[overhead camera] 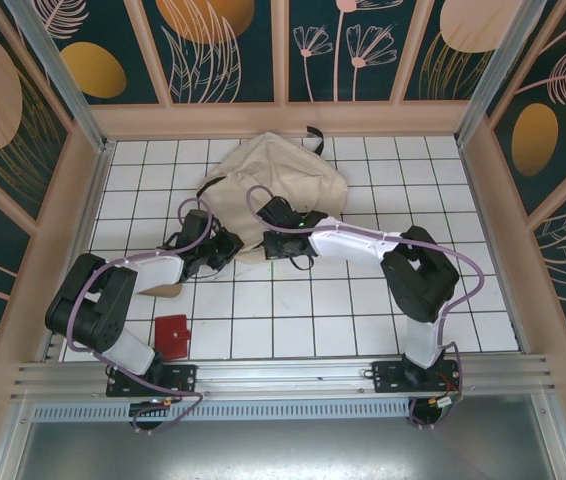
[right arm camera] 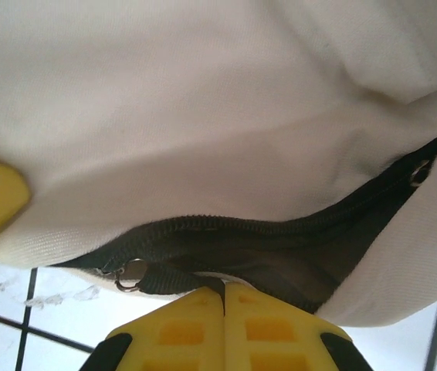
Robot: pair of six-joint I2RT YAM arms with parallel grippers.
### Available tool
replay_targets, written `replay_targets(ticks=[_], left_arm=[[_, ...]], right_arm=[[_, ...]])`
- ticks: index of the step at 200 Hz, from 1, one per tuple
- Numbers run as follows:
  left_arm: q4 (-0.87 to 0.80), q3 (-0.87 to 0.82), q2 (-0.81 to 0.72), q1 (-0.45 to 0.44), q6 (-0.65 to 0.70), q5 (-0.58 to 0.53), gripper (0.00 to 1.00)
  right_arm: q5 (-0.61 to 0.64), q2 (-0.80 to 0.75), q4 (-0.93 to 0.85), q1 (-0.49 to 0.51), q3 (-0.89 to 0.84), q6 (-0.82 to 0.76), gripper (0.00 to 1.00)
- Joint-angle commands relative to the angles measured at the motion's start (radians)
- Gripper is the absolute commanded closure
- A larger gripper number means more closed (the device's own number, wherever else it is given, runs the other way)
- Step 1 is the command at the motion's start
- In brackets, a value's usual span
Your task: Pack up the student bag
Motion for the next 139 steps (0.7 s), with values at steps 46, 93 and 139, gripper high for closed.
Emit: replay_targets(ticks=[46, 93, 139], left_arm=[[-0.161, 0.132, -0.053, 0.019, 0.213, 0.051, 0.47], [-0.308, 0.270, -0.019, -0.035, 0.412, 0.026, 0.43], [-0.417, 0.434, 0.015, -0.059, 0.543, 0.012, 0.41]], right_arm=[[0.116, -0.127, -0.066, -0.206, -0.106, 0.021, 1.00], [-0.102, -0.189, 0.017, -0.221, -0.147, -0.007, 1.00], [-0.333, -0.284, 0.127, -0.265, -0.267, 0.021, 1.00]])
